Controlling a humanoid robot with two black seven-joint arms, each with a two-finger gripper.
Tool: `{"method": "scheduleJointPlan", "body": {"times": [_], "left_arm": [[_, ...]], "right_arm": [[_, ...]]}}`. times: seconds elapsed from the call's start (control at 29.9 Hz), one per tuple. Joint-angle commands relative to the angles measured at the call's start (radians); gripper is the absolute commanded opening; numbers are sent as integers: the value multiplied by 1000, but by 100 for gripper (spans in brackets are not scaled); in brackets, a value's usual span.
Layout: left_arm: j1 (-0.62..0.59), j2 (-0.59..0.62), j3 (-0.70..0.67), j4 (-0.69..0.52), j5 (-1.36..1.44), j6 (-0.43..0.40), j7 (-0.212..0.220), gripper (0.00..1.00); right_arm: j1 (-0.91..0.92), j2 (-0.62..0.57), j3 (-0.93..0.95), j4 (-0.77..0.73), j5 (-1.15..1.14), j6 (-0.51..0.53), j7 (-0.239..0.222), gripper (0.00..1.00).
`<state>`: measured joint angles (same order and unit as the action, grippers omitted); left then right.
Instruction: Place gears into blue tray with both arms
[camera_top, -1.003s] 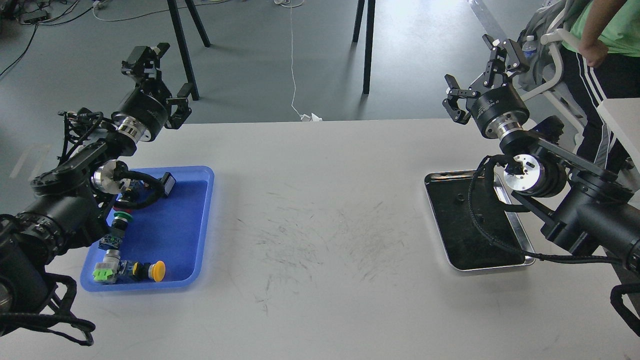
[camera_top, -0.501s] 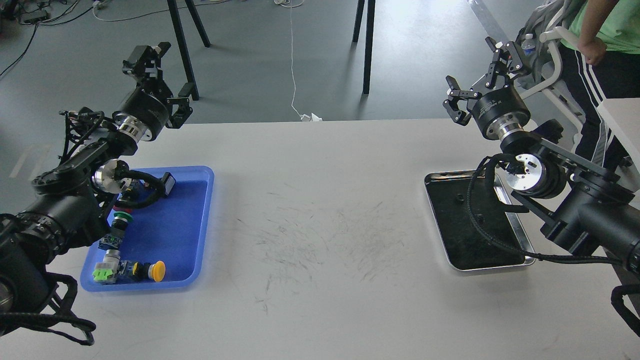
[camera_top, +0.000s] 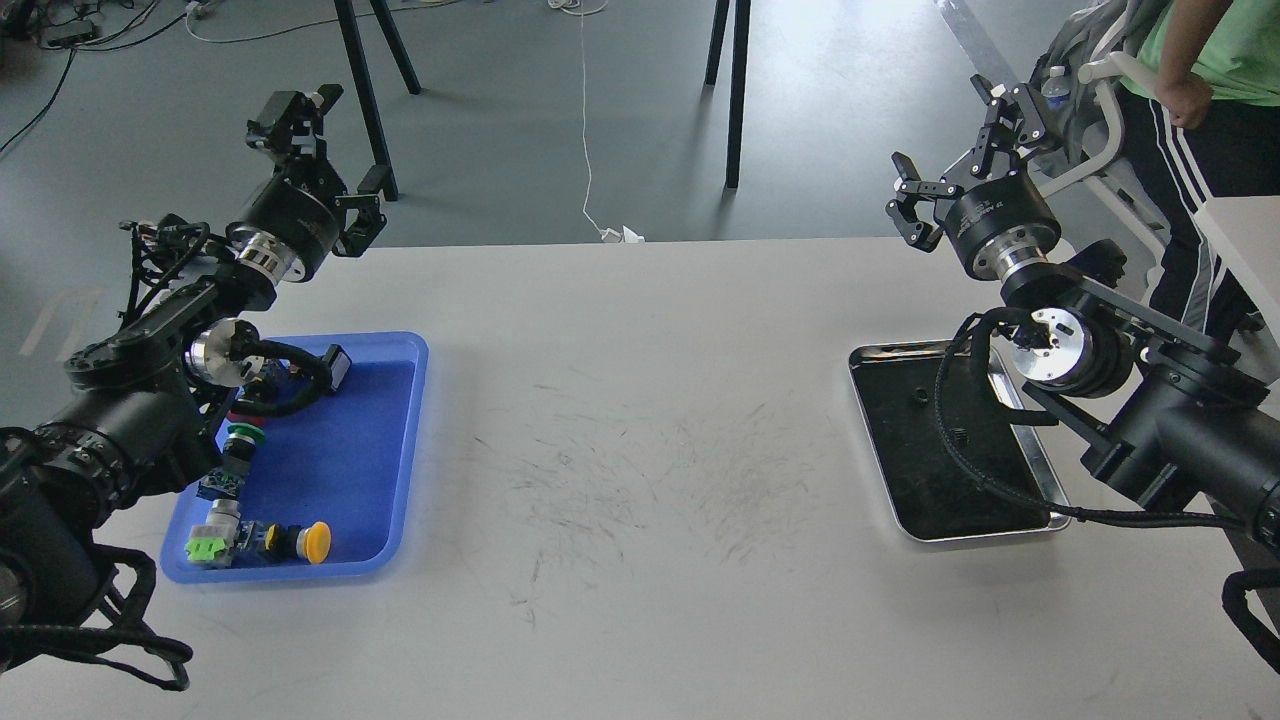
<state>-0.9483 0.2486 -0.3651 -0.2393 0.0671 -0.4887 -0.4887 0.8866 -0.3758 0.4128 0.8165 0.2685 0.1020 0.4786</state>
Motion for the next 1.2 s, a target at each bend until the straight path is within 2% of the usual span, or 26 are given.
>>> {"method": "scheduleJointPlan", "body": {"times": [0.0, 0.84, 0.9, 1.04, 1.17], "left_arm": [[0, -2, 0, 0, 0, 0, 0, 99], [-4, 0, 14, 0, -1, 0, 0, 99], [-4, 0, 14, 0, -1, 0, 0, 99], [-7, 0, 14, 0, -1, 0, 0, 99], [-7, -2, 14, 0, -1, 0, 0, 99]], "right_arm": [[0, 0, 0, 0, 0, -1, 0, 99], [3, -9, -29, 9, -6, 18, -5, 99], [5, -43, -40, 15, -18, 18, -17, 99], [40, -104, -139, 61, -18, 21, -75, 99], [92, -181, -239, 108, -18, 53, -103, 99]]}}
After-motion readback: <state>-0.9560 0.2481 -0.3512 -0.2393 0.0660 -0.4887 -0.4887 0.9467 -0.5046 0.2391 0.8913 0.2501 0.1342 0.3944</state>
